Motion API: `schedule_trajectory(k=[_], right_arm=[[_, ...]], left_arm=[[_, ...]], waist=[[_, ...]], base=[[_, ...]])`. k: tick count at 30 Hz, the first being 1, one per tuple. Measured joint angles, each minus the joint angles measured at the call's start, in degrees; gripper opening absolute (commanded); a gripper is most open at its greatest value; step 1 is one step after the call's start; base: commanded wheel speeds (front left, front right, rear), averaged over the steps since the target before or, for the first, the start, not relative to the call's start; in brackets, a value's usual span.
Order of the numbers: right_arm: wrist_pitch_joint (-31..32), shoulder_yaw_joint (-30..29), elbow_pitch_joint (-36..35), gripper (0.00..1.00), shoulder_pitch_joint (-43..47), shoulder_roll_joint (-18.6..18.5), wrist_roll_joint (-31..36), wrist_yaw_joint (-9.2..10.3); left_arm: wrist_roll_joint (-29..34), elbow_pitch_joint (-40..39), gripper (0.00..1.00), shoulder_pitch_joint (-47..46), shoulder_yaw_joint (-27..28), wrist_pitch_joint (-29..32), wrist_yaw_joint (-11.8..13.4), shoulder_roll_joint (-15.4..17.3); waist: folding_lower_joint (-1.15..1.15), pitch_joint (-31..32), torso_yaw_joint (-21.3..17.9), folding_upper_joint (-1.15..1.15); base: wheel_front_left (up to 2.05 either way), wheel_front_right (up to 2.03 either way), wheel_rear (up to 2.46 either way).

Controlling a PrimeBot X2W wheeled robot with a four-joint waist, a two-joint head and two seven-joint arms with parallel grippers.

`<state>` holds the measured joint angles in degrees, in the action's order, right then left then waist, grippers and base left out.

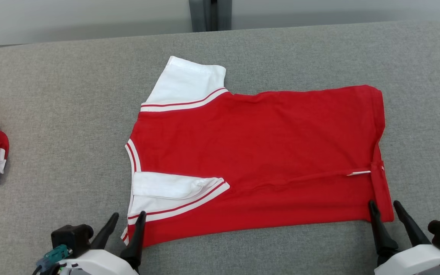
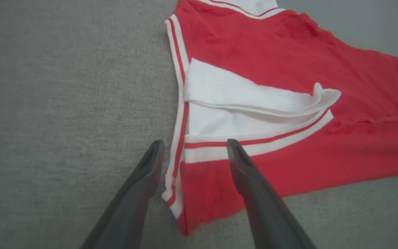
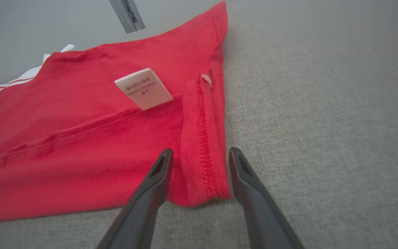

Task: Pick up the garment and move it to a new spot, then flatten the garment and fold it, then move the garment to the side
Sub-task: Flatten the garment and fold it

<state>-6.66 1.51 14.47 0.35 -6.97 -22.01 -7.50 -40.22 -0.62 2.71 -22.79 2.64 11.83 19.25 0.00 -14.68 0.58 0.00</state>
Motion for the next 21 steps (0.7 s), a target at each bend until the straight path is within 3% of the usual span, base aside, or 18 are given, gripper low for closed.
schedule_trajectory(k=[11,15,21], right_arm=[[-2.42,-6.35,-10.20,1.00,-1.41,1.19,4.28,0.01],[-2.94,-6.42,-12.82,1.00,-3.44,1.80,5.86,0.01],[-2.91,-4.17,-13.77,1.00,-5.41,2.78,7.90,0.01]], left_arm=[[6.26,-7.12,1.00,-5.64,3.91,-7.95,3.81,1.38],[9.89,-8.01,1.00,-8.05,4.35,-10.17,5.47,2.02],[11.96,-5.32,1.00,-10.27,4.71,-11.40,5.90,3.21]], waist=[[0.00,0.92,-0.81,0.00],[0.00,1.24,-1.19,0.00],[0.00,1.52,-1.12,0.00]], base=[[0.00,0.00,0.00],[0.00,0.00,0.00],[0.00,0.00,0.00]])
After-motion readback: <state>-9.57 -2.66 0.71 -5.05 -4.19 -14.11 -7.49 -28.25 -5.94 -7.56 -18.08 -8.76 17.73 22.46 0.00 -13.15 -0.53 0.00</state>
